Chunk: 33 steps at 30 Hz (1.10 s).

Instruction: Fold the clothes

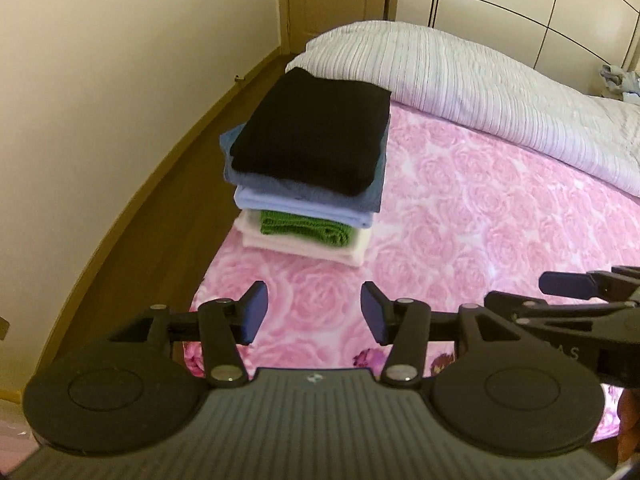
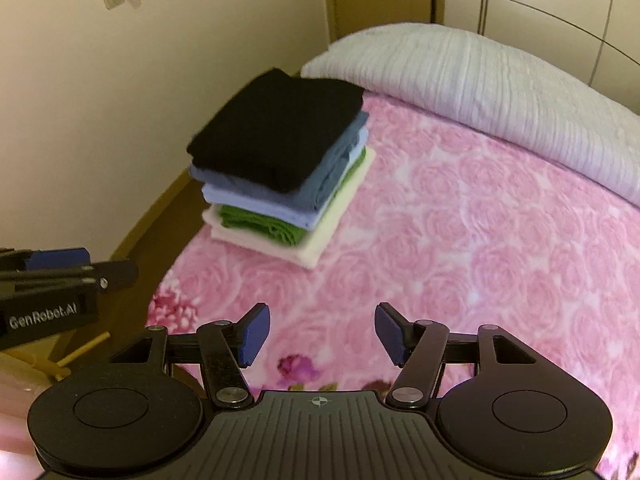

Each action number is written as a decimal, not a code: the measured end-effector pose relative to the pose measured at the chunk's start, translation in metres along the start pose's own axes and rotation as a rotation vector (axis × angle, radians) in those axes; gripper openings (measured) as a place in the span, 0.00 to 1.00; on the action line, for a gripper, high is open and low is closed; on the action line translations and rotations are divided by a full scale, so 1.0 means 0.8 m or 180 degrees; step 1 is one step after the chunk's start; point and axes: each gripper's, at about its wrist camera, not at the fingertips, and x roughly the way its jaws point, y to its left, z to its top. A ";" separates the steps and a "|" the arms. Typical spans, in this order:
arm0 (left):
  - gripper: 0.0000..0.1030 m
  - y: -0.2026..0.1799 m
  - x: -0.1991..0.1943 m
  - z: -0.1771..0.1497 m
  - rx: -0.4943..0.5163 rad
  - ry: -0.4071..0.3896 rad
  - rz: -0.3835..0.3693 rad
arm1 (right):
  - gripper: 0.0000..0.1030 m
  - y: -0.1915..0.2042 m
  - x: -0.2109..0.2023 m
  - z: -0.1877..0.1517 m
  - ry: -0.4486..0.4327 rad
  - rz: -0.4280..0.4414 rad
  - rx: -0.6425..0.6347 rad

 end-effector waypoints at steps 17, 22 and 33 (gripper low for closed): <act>0.56 -0.238 -0.008 0.006 -0.0880 -0.0102 0.0731 | 0.60 -0.215 -0.013 0.030 0.0130 0.0161 -0.1121; 0.56 -0.316 -0.013 -0.001 -0.1236 -0.0040 0.0828 | 0.60 -0.274 -0.030 0.024 0.0134 0.0283 -0.1422; 0.56 -0.409 -0.017 0.015 -0.1693 -0.0001 0.1042 | 0.60 -0.341 -0.032 0.051 0.0373 0.0696 -0.1574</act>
